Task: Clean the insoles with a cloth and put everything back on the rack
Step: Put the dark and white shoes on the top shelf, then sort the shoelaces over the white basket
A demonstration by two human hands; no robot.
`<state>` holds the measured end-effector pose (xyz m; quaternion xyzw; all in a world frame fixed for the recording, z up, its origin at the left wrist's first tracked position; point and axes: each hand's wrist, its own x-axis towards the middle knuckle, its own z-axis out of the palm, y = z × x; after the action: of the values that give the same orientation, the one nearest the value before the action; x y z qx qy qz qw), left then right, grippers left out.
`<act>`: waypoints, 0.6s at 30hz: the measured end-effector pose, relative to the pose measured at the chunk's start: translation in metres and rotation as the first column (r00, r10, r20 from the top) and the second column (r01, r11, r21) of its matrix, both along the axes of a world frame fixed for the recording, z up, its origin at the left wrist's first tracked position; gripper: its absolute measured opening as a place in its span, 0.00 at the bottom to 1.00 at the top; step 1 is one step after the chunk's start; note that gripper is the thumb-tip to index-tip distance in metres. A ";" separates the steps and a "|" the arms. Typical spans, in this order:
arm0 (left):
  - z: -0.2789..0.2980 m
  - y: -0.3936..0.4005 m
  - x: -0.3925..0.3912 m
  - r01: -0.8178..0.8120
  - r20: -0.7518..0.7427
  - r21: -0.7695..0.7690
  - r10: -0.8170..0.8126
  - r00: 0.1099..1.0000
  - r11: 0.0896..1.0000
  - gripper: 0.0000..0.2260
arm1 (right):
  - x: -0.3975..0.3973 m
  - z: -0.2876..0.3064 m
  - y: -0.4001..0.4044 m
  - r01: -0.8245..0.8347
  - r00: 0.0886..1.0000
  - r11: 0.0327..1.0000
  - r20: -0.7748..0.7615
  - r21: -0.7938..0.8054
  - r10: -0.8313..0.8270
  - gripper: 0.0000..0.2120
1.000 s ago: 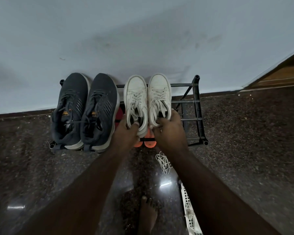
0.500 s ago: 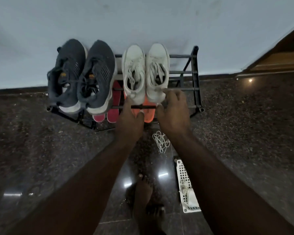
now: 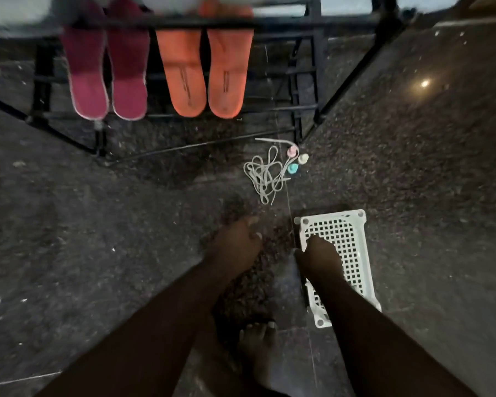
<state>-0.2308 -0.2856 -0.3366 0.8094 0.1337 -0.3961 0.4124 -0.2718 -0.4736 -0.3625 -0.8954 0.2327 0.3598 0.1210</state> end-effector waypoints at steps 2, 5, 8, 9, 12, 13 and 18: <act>-0.025 0.006 -0.005 0.036 -0.010 0.014 -0.036 0.999 0.999 0.29 | -0.005 -0.027 -0.005 -0.079 0.997 0.996 -0.001 -0.029 0.079 0.19; -0.049 0.012 -0.002 0.040 0.010 0.013 -0.040 0.999 0.999 0.21 | -0.006 -0.055 -0.013 -0.106 0.994 0.994 0.023 -0.039 0.107 0.15; -0.063 0.011 0.011 0.097 0.070 0.018 -0.098 0.993 0.995 0.19 | -0.004 -0.068 -0.015 -0.097 0.993 0.995 0.074 -0.009 0.097 0.12; -0.068 0.010 0.018 0.114 0.084 0.025 -0.115 0.990 0.993 0.18 | -0.003 -0.071 -0.015 -0.114 0.988 0.993 0.108 0.005 0.113 0.11; -0.075 0.008 0.036 0.152 0.131 0.007 -0.152 0.980 0.988 0.18 | -0.003 -0.074 -0.002 -0.246 0.957 0.968 0.166 0.041 0.237 0.10; -0.076 0.008 0.041 0.180 0.145 0.003 -0.178 0.973 0.984 0.18 | -0.004 -0.075 0.007 -0.314 0.940 0.948 0.156 0.054 0.303 0.10; -0.082 0.027 0.057 0.285 0.146 0.026 -0.286 0.947 0.958 0.13 | -0.004 -0.063 0.075 -0.711 0.703 0.690 0.154 0.134 0.695 0.15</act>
<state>-0.1736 -0.2582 -0.4182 0.8484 -0.0149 -0.3898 0.3578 -0.2755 -0.3987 -0.4258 -0.9164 -0.1677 0.3573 0.0662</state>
